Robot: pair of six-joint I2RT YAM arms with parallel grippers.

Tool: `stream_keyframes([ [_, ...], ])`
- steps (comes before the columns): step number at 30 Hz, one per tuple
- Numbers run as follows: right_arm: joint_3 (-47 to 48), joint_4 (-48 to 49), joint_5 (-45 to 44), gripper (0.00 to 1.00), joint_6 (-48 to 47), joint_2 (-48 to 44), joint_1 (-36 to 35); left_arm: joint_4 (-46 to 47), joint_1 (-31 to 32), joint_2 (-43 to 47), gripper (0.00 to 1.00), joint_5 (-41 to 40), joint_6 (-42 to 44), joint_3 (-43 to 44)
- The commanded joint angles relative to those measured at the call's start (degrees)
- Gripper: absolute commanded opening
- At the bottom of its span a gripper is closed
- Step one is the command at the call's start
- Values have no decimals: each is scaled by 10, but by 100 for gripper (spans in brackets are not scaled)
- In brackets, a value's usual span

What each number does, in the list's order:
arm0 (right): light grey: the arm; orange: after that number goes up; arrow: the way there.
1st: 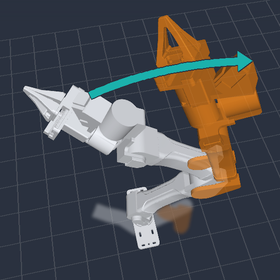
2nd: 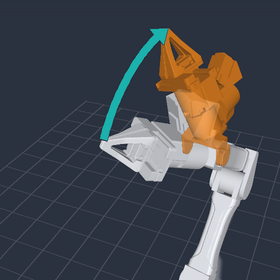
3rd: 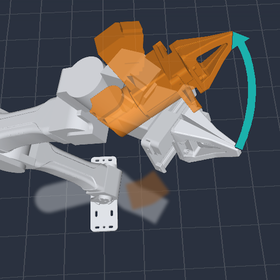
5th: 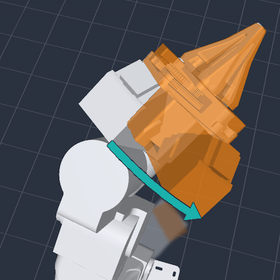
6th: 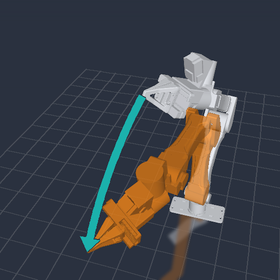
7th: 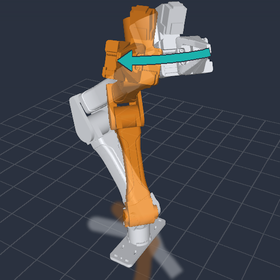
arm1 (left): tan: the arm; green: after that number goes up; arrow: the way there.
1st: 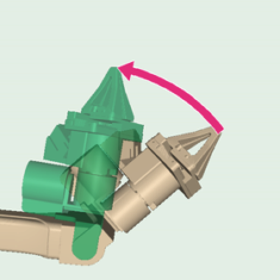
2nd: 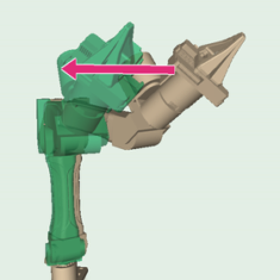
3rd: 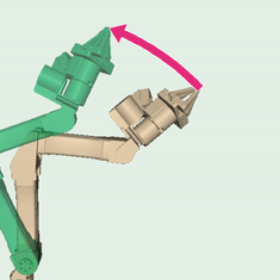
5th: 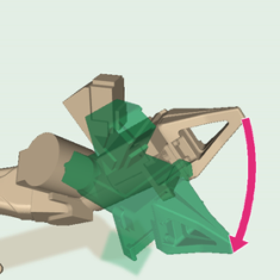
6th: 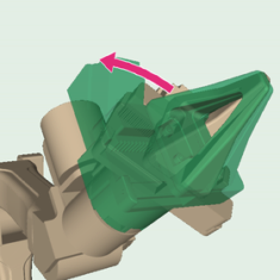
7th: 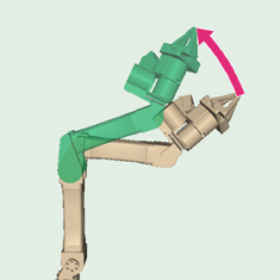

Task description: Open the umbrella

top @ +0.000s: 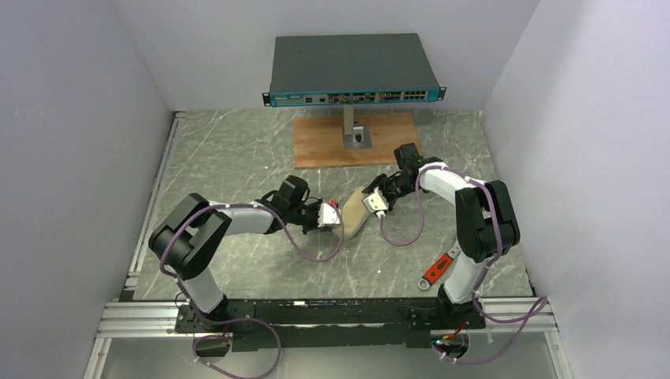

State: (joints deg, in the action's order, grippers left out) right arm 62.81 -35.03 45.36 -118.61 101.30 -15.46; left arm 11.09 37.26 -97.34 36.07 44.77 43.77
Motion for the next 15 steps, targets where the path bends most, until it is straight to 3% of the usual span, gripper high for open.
stream_keyframes([
  [1, -18, -54, -66, 40, -44, 39, 6, -6, 6, 12, 0, 10, 9, 12],
  [5, -21, -59, -80, 37, -26, 37, 8, -23, 21, 43, 0, 11, 6, -10],
  [15, -61, -34, -111, 32, 38, 4, 7, 3, 66, 76, 0, -18, -105, -59],
])
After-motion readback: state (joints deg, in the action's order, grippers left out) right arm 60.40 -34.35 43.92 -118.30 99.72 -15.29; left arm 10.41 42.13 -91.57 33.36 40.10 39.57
